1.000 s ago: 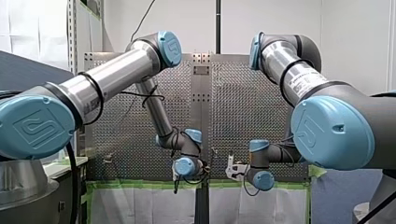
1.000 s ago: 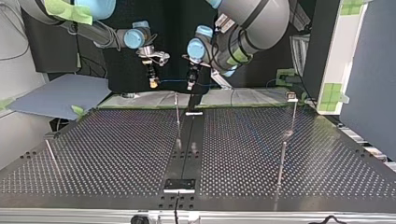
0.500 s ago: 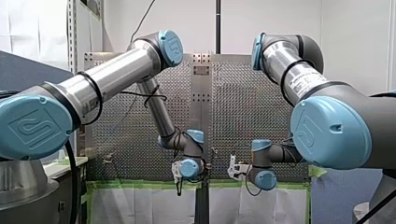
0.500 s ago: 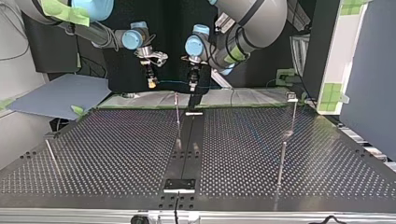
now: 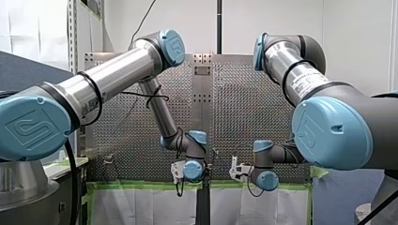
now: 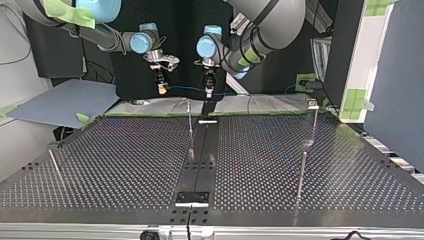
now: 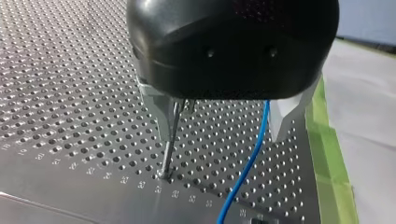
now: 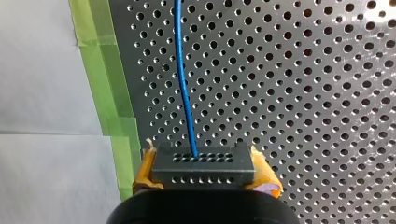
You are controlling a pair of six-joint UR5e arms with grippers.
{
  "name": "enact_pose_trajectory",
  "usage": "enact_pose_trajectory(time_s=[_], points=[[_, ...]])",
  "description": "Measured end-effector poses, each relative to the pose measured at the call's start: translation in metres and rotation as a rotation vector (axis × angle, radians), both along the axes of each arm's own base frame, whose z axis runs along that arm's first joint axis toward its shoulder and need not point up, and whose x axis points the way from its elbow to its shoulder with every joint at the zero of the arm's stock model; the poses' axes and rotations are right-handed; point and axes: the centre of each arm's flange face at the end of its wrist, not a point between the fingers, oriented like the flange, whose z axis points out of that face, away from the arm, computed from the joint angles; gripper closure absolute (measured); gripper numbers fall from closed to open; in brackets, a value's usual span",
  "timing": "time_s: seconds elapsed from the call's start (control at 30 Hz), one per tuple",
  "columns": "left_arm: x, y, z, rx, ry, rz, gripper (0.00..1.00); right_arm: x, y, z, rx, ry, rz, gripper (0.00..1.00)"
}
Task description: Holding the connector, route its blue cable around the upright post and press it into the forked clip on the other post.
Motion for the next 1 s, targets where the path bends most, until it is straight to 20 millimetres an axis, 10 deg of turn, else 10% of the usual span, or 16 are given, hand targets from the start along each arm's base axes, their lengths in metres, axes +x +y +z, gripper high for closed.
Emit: enact_pose_trajectory(time_s=[1.0], points=[[0.016, -0.009, -0.009, 0.200, -0.017, -0.048, 0.00, 0.001, -0.002, 0.001, -0.001, 0.004, 0.003, 1.00]])
